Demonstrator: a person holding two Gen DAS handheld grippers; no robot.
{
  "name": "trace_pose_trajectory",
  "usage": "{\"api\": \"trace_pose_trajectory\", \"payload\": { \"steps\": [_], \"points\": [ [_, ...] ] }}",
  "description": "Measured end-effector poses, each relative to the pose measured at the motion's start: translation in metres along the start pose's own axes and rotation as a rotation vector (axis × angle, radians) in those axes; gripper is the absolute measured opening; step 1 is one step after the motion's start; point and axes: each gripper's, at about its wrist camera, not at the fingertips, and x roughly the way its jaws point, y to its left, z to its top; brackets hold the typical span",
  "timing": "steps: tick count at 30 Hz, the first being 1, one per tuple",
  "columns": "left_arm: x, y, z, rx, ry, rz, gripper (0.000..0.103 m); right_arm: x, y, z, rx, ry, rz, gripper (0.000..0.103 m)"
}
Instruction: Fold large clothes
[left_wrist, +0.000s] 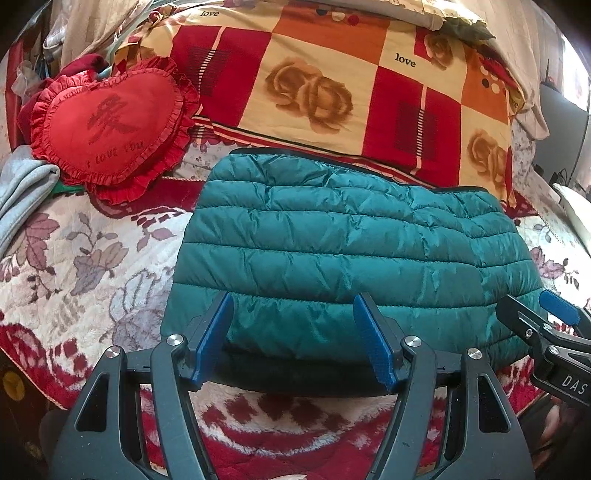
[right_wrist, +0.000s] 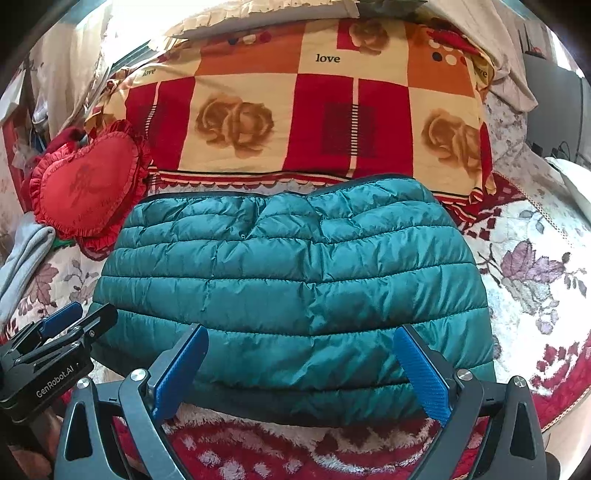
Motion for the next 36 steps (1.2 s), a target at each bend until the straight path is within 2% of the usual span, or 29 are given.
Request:
{"api": "trace_pose_trajectory", "payload": {
  "steps": [36],
  "points": [
    [0.0028,0.0000,-0.0005,-0.006,-0.006,0.003,0.068,0.0057,-0.0029,-0.0005,0.025,0.017,0.009,0.100]
  ]
}}
